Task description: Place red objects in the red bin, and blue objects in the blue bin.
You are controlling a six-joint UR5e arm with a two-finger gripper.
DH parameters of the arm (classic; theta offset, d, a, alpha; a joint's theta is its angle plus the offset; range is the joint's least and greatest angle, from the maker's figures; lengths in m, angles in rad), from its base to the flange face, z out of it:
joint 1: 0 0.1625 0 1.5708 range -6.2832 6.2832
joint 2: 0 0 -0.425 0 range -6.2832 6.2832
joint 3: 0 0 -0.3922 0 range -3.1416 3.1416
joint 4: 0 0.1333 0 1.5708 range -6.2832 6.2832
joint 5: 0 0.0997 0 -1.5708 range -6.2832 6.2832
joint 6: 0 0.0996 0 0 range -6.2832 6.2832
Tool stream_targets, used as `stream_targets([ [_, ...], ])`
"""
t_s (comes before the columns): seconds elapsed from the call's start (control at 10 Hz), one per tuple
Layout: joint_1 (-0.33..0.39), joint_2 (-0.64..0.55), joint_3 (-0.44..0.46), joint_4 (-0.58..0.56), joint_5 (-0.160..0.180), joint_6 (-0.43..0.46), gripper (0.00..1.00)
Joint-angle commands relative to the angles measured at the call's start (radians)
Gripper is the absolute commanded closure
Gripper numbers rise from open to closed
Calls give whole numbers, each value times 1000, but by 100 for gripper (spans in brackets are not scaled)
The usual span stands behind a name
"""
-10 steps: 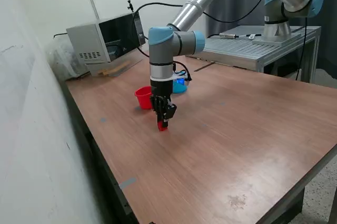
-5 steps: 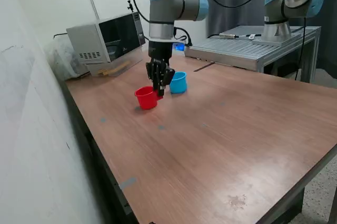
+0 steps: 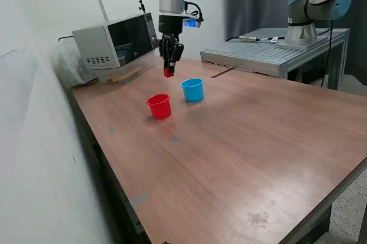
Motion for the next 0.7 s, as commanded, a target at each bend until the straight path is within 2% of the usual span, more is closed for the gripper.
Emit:
stream_targets([
  [0.0,-91,4,19,5,1,-23,100],
  [0.4,-105,120,10,-5,1,-26,100],
  [0.6,-103,158,-18,-45,1,-26,100],
])
